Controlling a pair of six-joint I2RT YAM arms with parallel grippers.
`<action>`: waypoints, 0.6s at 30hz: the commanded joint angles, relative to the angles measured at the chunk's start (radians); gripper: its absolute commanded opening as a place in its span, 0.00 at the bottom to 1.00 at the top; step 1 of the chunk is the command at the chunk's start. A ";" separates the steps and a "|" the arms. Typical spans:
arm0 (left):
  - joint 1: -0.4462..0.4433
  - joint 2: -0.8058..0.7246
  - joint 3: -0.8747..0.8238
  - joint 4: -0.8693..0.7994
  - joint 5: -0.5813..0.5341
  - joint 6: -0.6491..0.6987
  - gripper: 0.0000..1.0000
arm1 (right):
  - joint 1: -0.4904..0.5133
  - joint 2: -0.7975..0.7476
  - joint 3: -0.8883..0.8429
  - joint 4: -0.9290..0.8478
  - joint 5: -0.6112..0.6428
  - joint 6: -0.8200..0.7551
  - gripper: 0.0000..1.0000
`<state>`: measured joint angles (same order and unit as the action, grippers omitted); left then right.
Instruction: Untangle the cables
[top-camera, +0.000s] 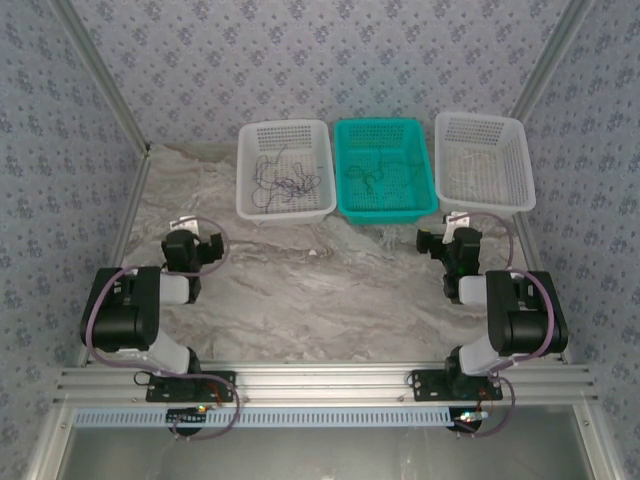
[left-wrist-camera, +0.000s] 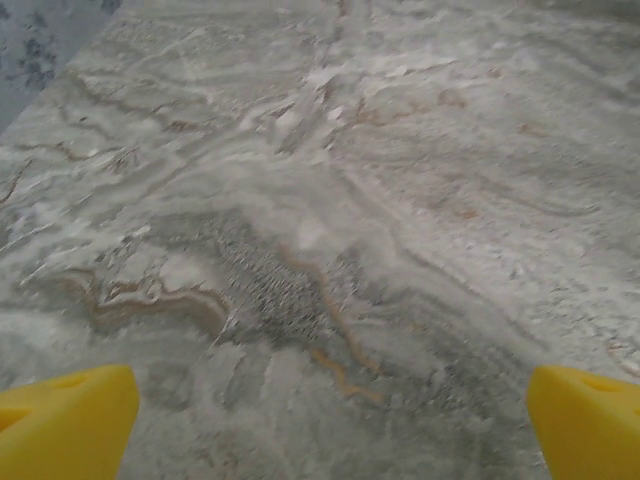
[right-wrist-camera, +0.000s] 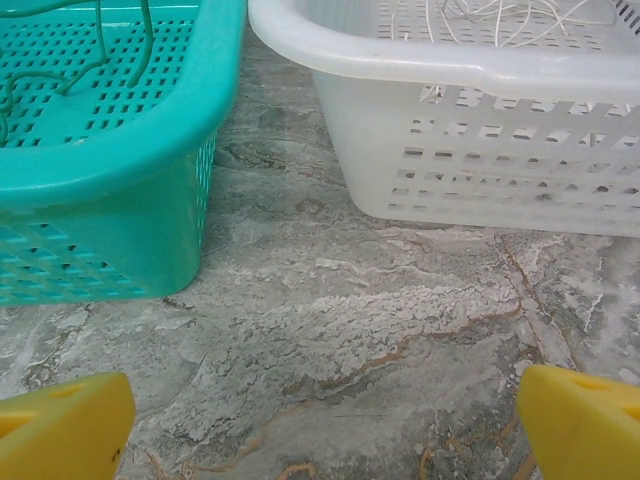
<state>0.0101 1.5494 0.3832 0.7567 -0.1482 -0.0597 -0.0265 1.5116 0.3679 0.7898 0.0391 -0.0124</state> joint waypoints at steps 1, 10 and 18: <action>0.009 -0.005 0.013 0.113 0.071 0.018 0.99 | -0.006 0.009 0.024 0.012 -0.006 -0.006 1.00; 0.002 -0.017 0.027 0.058 0.067 0.023 0.99 | -0.006 0.008 0.023 0.014 -0.004 -0.005 1.00; 0.003 -0.017 0.026 0.061 0.067 0.023 0.99 | -0.003 0.009 0.025 0.008 -0.002 -0.007 1.00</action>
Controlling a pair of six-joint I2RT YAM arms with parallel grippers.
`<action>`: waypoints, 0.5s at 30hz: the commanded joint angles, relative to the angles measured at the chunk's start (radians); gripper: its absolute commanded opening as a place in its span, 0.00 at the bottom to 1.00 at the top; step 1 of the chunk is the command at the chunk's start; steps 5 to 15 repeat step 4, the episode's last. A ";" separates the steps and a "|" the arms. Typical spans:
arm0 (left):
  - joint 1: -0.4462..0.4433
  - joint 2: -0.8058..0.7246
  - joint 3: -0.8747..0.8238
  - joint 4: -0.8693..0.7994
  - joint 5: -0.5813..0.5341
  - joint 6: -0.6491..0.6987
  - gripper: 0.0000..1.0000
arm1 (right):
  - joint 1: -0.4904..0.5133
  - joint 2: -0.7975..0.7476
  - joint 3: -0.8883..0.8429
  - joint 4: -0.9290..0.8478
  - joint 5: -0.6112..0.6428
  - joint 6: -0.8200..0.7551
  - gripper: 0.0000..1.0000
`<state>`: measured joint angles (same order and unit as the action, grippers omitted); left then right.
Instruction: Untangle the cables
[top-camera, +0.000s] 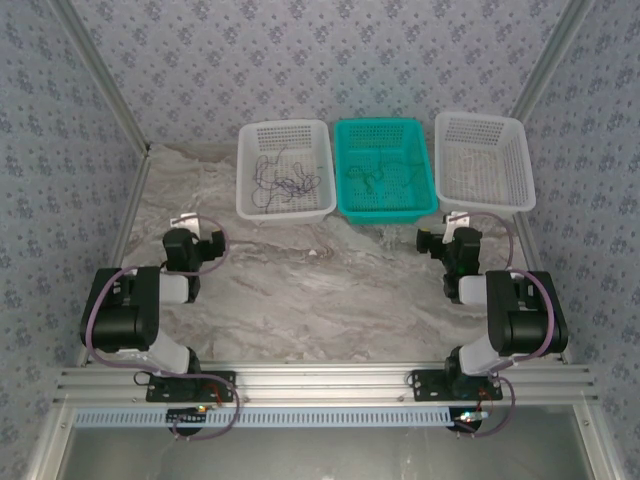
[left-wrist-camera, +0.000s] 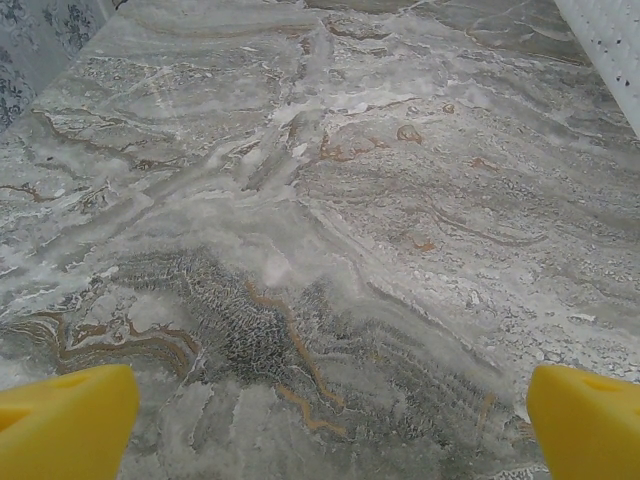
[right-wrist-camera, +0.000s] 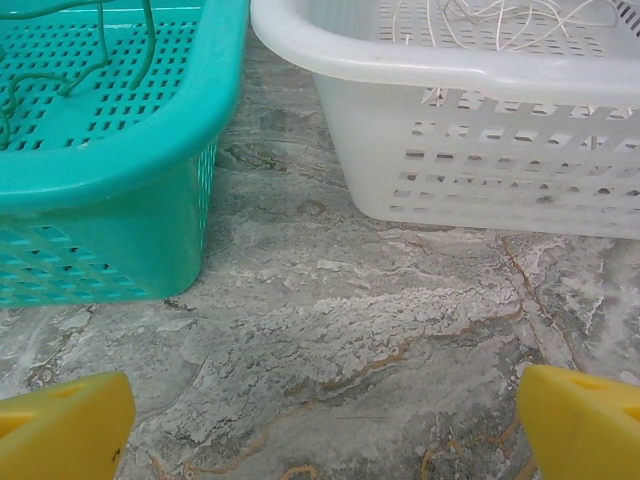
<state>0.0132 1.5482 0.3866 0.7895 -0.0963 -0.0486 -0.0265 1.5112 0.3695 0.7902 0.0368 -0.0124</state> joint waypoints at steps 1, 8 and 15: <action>0.000 -0.015 0.022 0.028 0.015 0.013 1.00 | -0.004 0.010 0.024 0.009 0.001 -0.008 1.00; -0.001 -0.015 0.023 0.028 0.015 0.012 0.99 | -0.001 0.004 0.021 0.015 0.018 -0.004 1.00; -0.001 -0.015 0.023 0.028 0.015 0.012 0.99 | -0.001 0.004 0.021 0.015 0.018 -0.004 1.00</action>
